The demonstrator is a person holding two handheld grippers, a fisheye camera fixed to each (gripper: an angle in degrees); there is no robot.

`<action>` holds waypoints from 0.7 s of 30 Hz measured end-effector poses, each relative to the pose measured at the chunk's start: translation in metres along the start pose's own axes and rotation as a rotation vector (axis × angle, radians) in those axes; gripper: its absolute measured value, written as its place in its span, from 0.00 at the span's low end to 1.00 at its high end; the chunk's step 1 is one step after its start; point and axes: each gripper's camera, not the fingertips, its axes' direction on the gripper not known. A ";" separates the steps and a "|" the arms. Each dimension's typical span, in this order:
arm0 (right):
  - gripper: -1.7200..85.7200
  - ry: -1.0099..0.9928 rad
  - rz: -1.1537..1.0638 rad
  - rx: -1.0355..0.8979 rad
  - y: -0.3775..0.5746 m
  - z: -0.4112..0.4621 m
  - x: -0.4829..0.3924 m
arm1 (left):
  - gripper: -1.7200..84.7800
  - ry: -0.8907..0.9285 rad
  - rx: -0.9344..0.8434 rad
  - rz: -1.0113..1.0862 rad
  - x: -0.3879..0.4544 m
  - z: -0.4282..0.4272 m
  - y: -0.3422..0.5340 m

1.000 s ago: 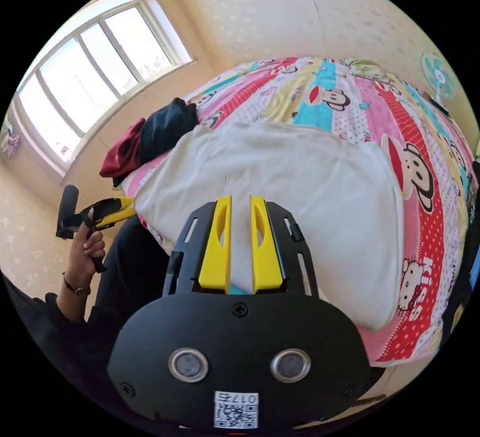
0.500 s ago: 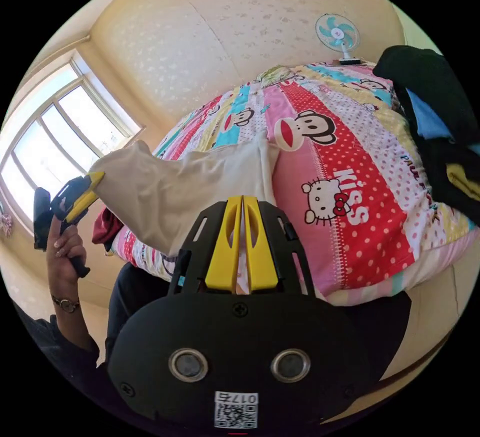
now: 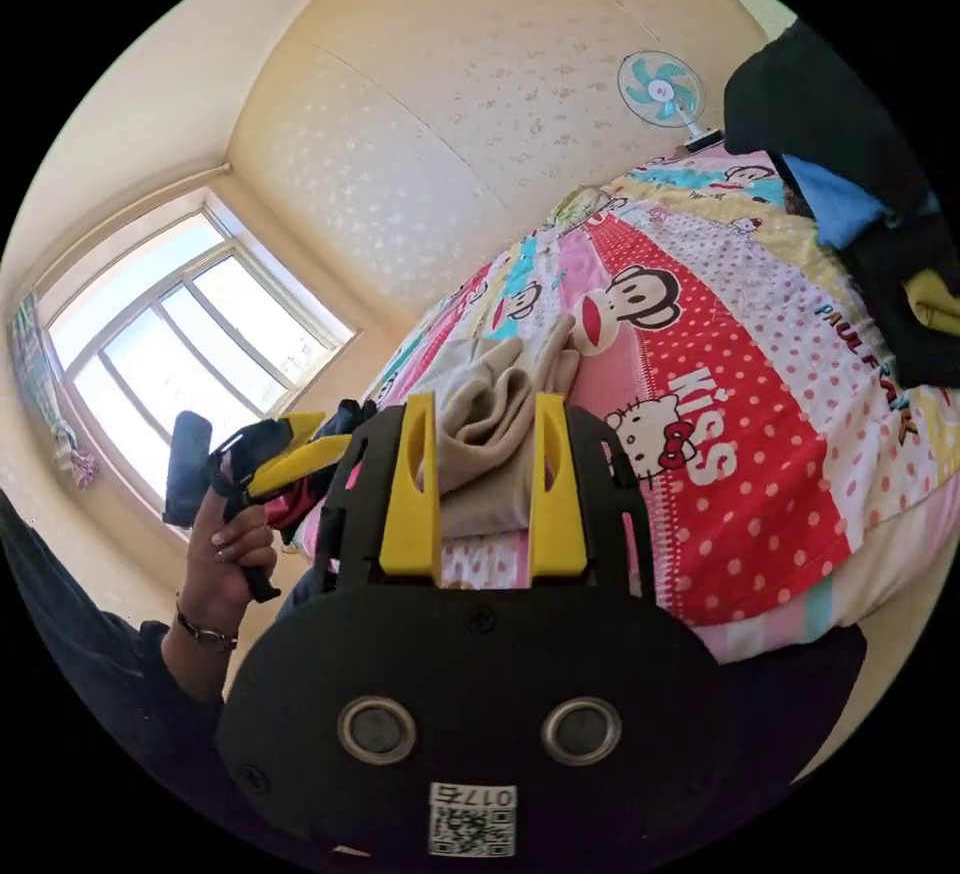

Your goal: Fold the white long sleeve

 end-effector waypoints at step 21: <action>0.26 0.019 0.269 -0.272 -0.111 -0.087 0.105 | 0.17 0.282 -0.200 -0.413 -0.128 0.043 0.023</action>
